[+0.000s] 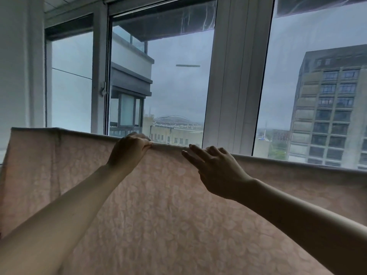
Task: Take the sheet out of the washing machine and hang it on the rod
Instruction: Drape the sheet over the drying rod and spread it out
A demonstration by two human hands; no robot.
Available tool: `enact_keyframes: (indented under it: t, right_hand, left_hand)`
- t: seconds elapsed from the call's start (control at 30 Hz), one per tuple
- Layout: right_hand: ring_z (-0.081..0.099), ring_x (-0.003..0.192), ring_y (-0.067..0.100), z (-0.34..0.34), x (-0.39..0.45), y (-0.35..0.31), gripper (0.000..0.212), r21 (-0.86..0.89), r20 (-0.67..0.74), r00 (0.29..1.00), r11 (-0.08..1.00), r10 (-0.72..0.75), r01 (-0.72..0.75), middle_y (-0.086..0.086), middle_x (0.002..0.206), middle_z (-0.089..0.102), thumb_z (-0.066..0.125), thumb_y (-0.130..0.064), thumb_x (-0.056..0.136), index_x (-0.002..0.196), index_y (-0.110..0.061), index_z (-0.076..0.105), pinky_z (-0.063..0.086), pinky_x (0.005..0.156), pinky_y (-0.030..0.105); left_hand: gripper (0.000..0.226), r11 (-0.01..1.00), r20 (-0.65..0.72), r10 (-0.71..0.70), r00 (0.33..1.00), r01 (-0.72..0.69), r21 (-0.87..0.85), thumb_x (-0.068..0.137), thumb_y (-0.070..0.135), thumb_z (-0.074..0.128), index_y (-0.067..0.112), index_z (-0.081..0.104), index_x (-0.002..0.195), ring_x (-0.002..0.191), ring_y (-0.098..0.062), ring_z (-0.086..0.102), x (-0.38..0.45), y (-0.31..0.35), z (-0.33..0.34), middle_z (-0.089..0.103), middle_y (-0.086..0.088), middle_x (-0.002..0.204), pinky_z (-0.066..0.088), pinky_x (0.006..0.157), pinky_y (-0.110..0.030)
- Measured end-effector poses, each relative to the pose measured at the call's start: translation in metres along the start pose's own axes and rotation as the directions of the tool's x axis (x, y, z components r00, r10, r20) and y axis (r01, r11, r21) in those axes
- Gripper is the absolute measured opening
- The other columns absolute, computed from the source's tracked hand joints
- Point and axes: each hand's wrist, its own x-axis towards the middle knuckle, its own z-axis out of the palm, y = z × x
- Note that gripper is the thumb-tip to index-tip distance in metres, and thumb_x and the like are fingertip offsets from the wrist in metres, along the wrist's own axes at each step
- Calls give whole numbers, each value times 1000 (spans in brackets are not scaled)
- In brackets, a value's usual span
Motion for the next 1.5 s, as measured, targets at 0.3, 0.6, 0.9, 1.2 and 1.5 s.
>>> enact_keyframes:
  t: [0.3, 0.6, 0.9, 1.2, 1.5]
  right_hand:
    - [49, 109, 30, 7, 19, -23, 72, 7, 7, 1000, 1000, 0, 0, 8, 155, 27, 53, -29, 85, 149, -28, 22, 41, 91, 42]
    - [47, 124, 32, -4, 24, -32, 73, 27, -5, 999, 999, -40, 40, 8, 154, 30, 58, -28, 84, 149, -27, 25, 45, 95, 45]
    - [47, 128, 33, -3, 29, -38, 62, -13, 56, 998, 1000, 22, -21, 13, 147, 41, 59, -26, 83, 141, -16, 43, 42, 100, 44]
    - [45, 129, 33, 9, 83, -66, 66, 22, 137, 990, 999, 31, -35, 11, 153, 30, 53, -25, 88, 148, -19, 28, 44, 97, 49]
    - [52, 104, 32, 31, 97, -84, 80, -43, 15, 997, 996, 79, -78, 12, 149, 38, 65, -25, 74, 146, -15, 32, 45, 78, 46]
  left_hand:
    - [12, 995, 17, 85, 996, -84, -46, 96, 10, 51, 8, 58, 107, 98, -28, 67, -14, -19, 14, 68, -15, 110, 57, 80, -37]
    - [18, 987, 23, 159, 987, -159, -25, 89, -4, 58, 8, 63, 103, 140, -28, 32, -45, -34, 28, 37, -11, 149, 31, 113, -44]
    - [9, 991, 80, 131, 988, -129, -29, 97, 10, 49, 12, 57, 93, 139, -35, 32, -41, -52, 23, 34, -7, 151, 32, 106, -62]
    - [21, 984, 26, 180, 983, -180, 8, 90, 3, 58, 15, 59, 108, 137, -36, 36, -42, -55, 34, 38, -8, 150, 44, 98, -59]
    - [52, 992, 13, 83, 996, -81, -97, 93, 36, 49, 13, 39, 138, 132, -22, 44, -34, -100, 34, 48, -5, 143, 33, 111, -51]
